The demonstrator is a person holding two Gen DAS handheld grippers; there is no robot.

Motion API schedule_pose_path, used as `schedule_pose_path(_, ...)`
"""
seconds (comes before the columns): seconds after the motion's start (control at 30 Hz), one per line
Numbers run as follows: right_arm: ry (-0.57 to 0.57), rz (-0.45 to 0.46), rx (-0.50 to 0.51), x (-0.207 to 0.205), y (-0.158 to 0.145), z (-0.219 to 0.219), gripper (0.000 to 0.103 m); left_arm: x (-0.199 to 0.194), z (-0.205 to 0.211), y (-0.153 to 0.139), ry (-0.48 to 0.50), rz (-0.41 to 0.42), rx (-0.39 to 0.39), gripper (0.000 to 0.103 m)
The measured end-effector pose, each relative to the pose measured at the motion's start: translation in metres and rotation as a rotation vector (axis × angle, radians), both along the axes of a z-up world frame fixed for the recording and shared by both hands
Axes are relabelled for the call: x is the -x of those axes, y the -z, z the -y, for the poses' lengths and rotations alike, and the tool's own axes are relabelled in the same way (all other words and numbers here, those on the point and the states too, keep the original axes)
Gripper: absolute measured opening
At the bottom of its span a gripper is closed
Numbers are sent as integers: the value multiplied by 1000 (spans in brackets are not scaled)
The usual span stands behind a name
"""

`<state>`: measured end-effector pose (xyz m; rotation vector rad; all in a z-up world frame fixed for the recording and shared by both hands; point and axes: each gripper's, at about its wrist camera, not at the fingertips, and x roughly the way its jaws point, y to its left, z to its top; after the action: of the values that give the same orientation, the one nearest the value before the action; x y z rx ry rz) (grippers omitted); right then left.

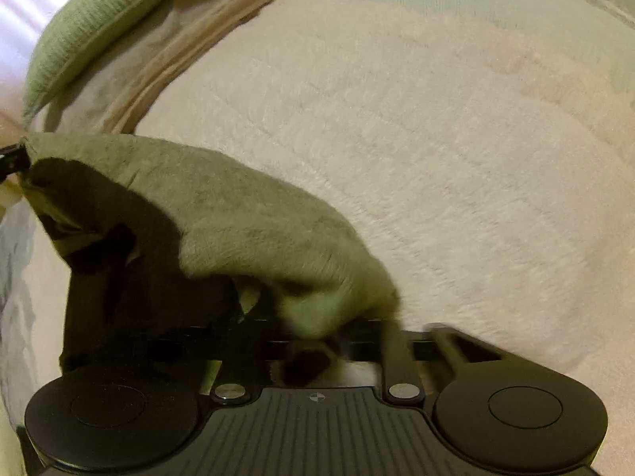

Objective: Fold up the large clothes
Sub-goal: 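Lift the sweater with both grippers and carry it over the open bed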

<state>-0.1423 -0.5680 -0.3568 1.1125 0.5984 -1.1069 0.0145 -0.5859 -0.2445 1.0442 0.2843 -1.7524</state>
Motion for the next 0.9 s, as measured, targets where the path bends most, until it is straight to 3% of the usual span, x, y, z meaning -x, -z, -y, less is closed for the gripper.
schedule_pose_path(0.13,-22,-20,114,40,-33,-9,0,5,-10,-17,-27,5,12,6)
schedule_pose_path(0.23,27,-62,194,77,-62,-10,0,8,-13,-32,-46,-2,27,6)
schedule_pose_path(0.37,-8,-32,190,100,-79,-4,0,15,-11,-43,-68,-10,36,6)
schedule_pose_path(0.43,-32,-19,183,86,-78,1,1,20,-9,-40,-65,-1,32,6)
schedule_pose_path(0.47,-40,-20,176,77,-75,0,8,21,-7,-38,-67,-2,29,6)
schedule_pose_path(0.53,-46,-13,160,61,-63,-1,78,23,-4,-33,-73,2,26,6)
schedule_pose_path(0.57,-46,-19,167,54,-55,-4,85,23,-3,-32,-79,2,26,6)
schedule_pose_path(0.7,-88,7,85,30,-16,6,85,21,-3,-28,-111,-1,28,6)
schedule_pose_path(0.73,-94,26,57,27,-6,12,80,20,-4,-26,-121,1,29,6)
schedule_pose_path(0.77,-109,45,41,26,-2,14,72,20,-6,-26,-131,4,30,6)
schedule_pose_path(0.8,-129,47,33,27,-1,15,44,18,-9,-26,-143,7,31,6)
schedule_pose_path(0.83,-138,29,33,29,-4,15,24,17,-13,-27,-158,7,34,6)
schedule_pose_path(0.9,-178,26,46,38,-21,11,14,13,-21,-32,-195,1,46,6)
